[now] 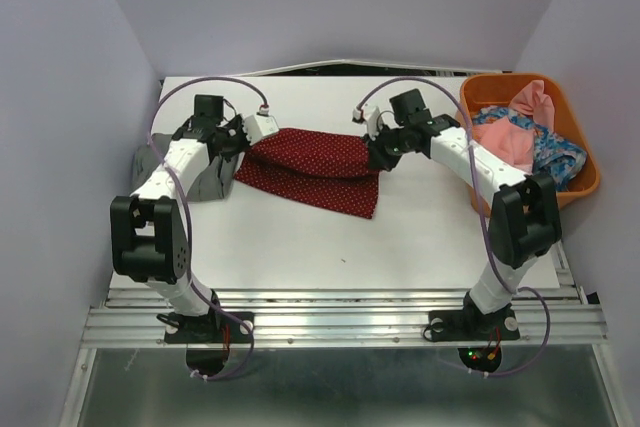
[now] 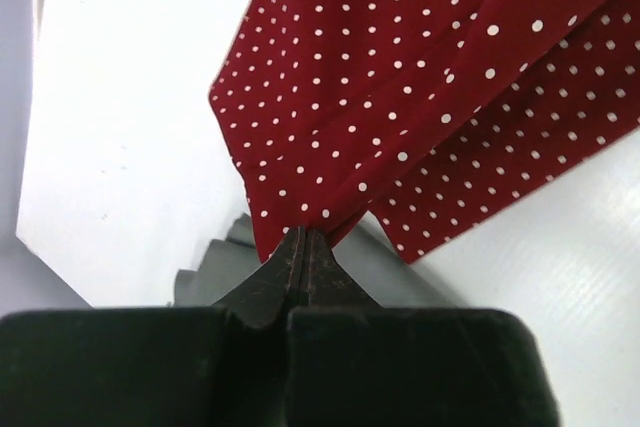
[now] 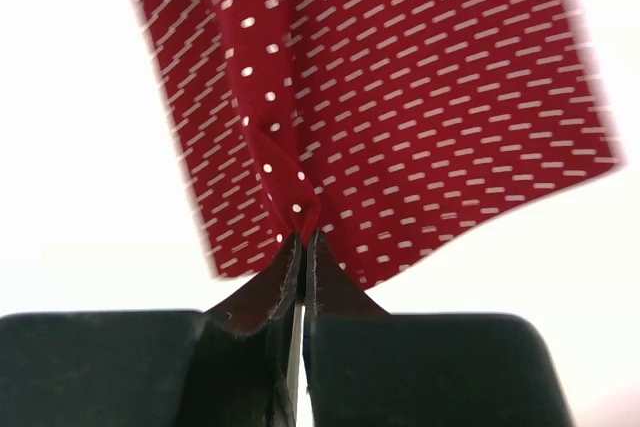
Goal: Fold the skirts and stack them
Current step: Fold the skirt
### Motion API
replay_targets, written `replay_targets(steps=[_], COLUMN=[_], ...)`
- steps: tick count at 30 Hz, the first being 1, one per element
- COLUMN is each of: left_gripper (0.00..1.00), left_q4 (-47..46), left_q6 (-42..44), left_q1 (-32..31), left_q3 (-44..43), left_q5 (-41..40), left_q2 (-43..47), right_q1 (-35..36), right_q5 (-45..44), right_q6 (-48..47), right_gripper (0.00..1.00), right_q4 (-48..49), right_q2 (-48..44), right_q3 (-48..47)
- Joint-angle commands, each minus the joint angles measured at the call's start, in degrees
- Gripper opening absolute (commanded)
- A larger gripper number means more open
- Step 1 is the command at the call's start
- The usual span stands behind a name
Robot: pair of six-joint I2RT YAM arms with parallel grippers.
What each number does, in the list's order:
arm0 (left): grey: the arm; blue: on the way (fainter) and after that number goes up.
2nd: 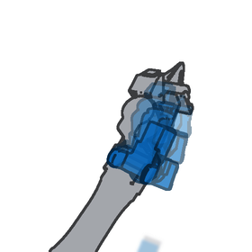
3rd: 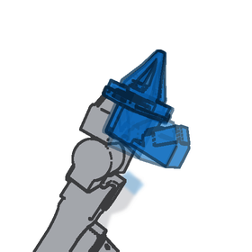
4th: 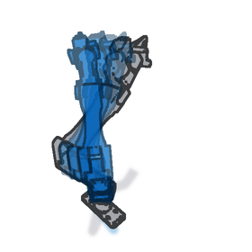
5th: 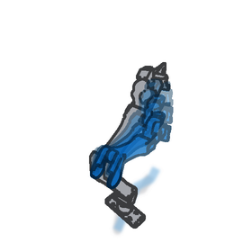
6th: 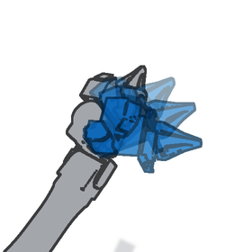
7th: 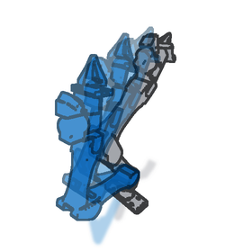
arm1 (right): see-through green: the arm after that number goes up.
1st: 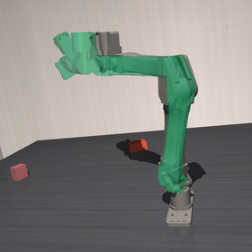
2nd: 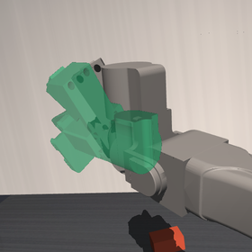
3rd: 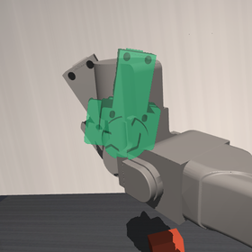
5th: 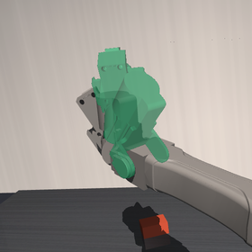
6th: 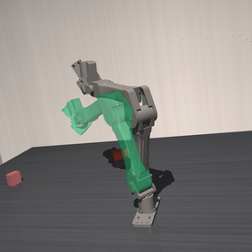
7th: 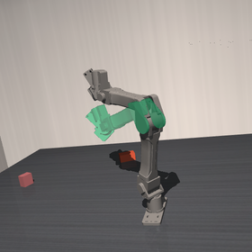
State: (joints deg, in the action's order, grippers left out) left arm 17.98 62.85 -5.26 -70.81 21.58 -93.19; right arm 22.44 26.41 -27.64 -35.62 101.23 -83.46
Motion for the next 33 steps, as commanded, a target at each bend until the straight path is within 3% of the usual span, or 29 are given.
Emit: replay_targets(steps=[1, 3, 4, 5, 7, 9, 14, 21, 28, 33], left_gripper=[0.00, 0.02, 0.12, 0.34, 0.44, 0.50, 0.51, 0.47, 0.40, 0.40], left_q4=[2.1, 4.5, 5.8, 8.3, 9.3, 8.0, 8.6, 9.6, 3.4, 1.4], left_q6=[4.5, 5.3, 5.6, 5.7, 6.2, 5.6, 2.4, -5.9, -18.1, -20.0], left_q1=[0.8, 0.7, 0.4, 0.4, 0.4, 0.4, 0.5, 1.4, 1.4, 1.0], left_q3=[5.4, 7.3, 7.5, 8.2, 9.3, 10.7, 6.9, -2.6, -7.0, -5.3], left_q5=[-0.7, -0.8, -0.6, -0.4, -0.4, -0.8, 1.7, 6.3, 2.3, 0.5], left_q2=[4.0, 3.4, 3.1, 2.5, 2.7, 4.2, 5.3, -0.6, -8.7, -12.2], right_q1=[4.2, 4.7, 4.7, 4.7, 4.7, 4.7, 4.7, 4.7, 4.7, 4.1], right_q5=[1.5, -0.1, -1.3, -3.8, -5.3, -5.7, -2.0, 1.3, -5.6, -12.4], right_q6=[-0.8, -1.2, -1.4, -1.7, -2.2, -1.2, 2.7, 9.4, 9.4, 7.8], right_gripper=[0.01, 0.03, 0.10, 0.30, 0.63, 0.79, 0.81, 0.65, 0.61, 0.61], right_q4=[0.2, 1.9, 1.9, 1.3, 0.0, -0.4, -2.5, 1.1, 4.1, 4.0], right_q2=[-3.1, -2.4, -1.1, -0.4, 0.5, -0.5, -1.7, 5.3, 15.0, 18.9], right_q3=[8.2, 11.5, 11.8, 11.8, 10.6, 9.6, 1.5, -2.1, -4.3, -3.2])
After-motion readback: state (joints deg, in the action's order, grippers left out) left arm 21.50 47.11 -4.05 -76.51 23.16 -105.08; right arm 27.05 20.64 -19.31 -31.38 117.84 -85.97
